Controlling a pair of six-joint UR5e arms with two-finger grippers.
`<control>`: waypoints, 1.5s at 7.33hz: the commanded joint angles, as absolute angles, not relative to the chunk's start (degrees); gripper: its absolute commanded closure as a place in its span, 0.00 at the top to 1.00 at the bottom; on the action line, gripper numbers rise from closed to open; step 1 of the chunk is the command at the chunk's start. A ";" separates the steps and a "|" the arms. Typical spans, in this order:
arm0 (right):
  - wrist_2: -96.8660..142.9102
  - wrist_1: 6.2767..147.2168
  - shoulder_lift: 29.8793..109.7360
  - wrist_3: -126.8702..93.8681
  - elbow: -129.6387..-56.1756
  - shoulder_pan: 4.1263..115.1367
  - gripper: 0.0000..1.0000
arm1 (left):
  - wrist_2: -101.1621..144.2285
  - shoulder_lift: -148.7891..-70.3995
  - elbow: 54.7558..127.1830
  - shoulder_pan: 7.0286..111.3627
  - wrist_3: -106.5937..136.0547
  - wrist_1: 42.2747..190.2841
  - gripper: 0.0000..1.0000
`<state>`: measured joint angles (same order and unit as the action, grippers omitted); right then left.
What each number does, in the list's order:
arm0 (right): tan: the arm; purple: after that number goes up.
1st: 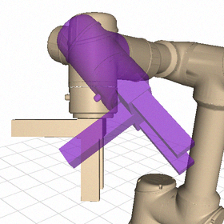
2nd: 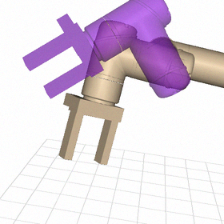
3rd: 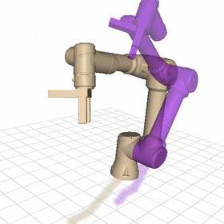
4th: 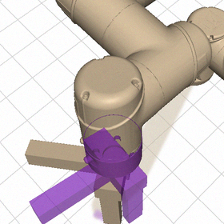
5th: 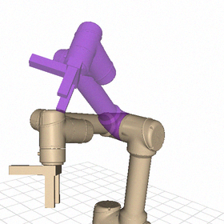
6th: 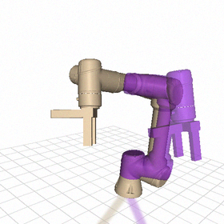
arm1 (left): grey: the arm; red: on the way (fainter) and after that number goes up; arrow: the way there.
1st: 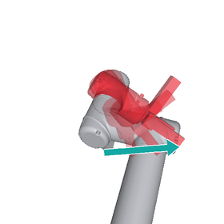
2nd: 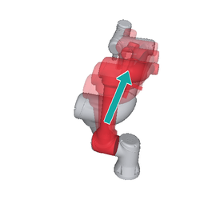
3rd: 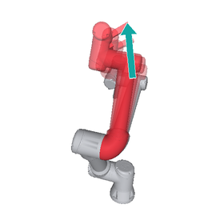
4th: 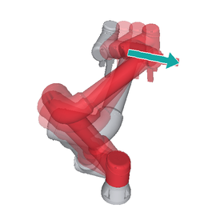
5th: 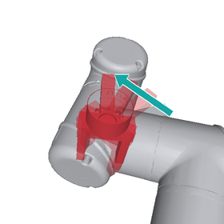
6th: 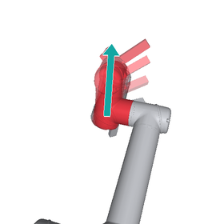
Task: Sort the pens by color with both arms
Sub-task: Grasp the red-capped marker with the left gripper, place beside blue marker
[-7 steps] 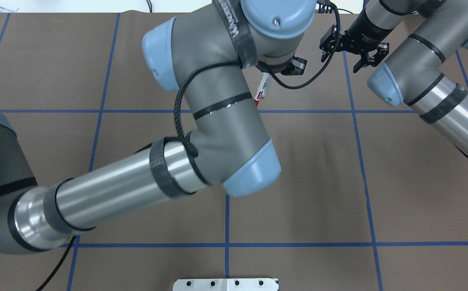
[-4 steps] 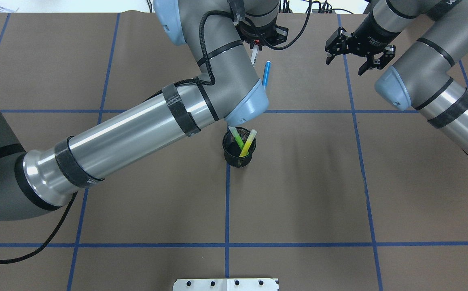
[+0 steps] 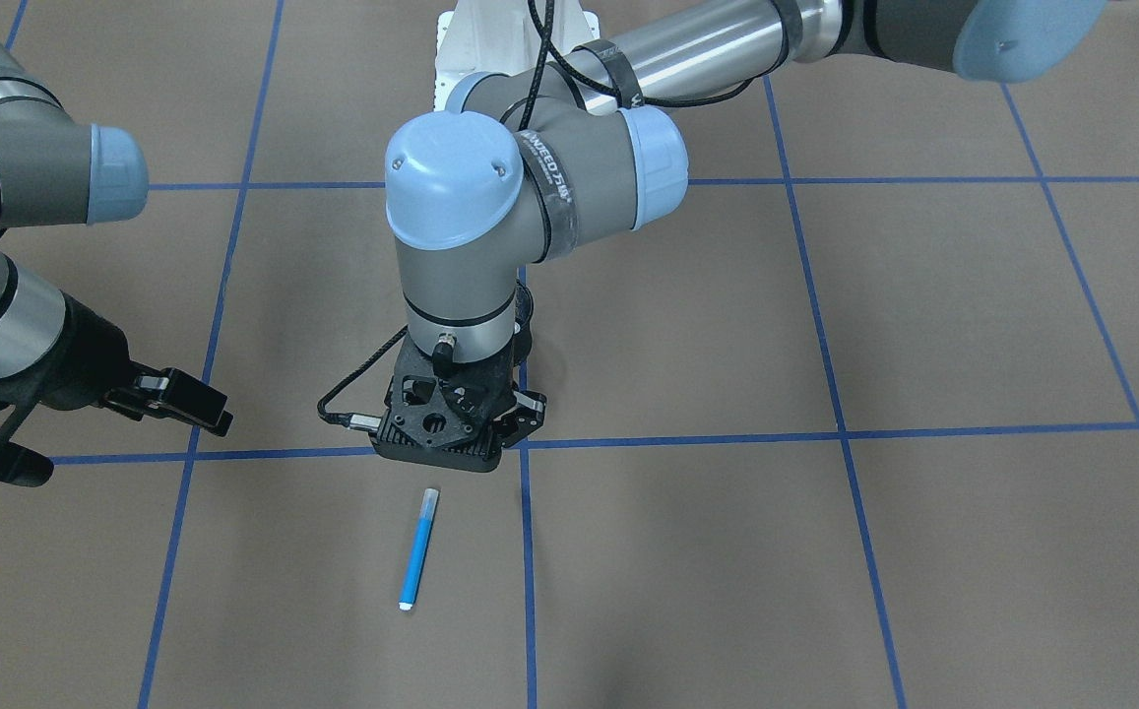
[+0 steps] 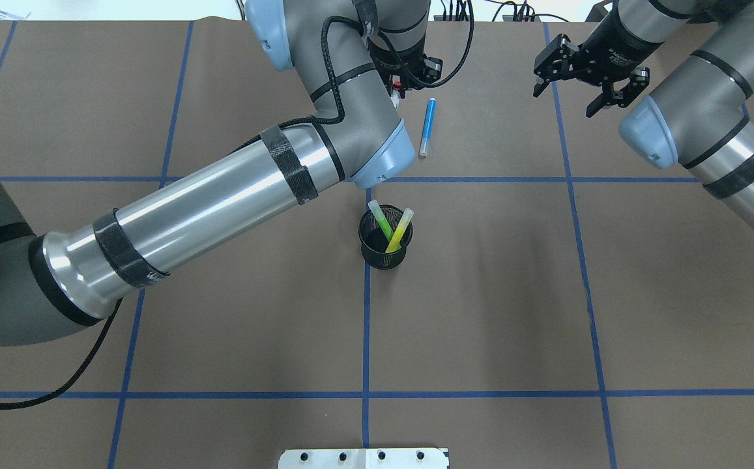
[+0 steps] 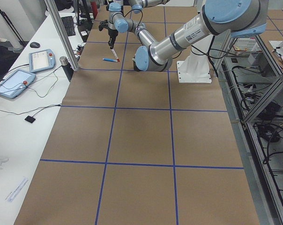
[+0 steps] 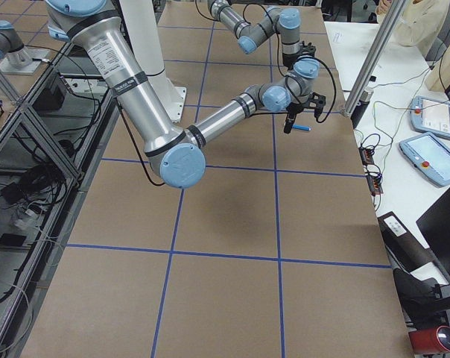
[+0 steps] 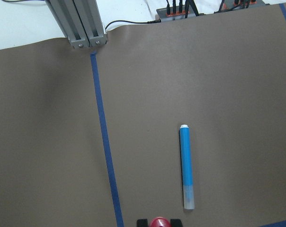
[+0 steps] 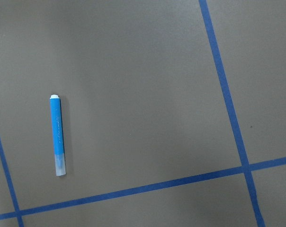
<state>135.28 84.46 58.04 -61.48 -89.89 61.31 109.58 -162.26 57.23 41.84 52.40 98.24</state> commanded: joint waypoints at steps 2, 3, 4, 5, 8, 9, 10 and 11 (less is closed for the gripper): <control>135.53 84.46 58.01 -61.61 -89.91 61.52 0.98 | 111.88 -162.60 52.04 41.66 55.36 106.05 0.03; 135.44 84.29 58.01 -61.70 -89.91 61.52 0.98 | 111.88 -162.60 51.68 41.66 55.81 107.56 0.03; 135.35 84.46 58.01 -61.70 -89.83 61.44 0.98 | 111.88 -162.60 51.33 41.57 55.98 108.36 0.06; 135.35 84.46 58.01 -61.61 -89.82 61.44 0.98 | 111.88 -162.60 51.24 41.49 55.90 108.54 0.21; 135.44 84.46 58.01 -61.44 -89.82 61.44 0.98 | 111.80 -162.51 51.24 40.87 55.90 109.59 0.51; 135.27 84.46 57.57 -61.70 -89.82 61.35 0.98 | 111.80 -162.42 51.33 40.78 55.90 109.86 0.53; 135.18 84.46 57.05 -62.22 -89.82 61.17 0.98 | 112.41 -162.25 52.11 41.39 54.25 109.86 0.67; 133.44 84.46 56.08 -65.97 -89.22 59.69 0.98 | 117.63 -161.11 54.21 44.01 51.27 109.25 0.73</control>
<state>134.84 84.46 57.07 -62.85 -89.67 60.91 113.40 -162.07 52.31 41.81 54.14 109.65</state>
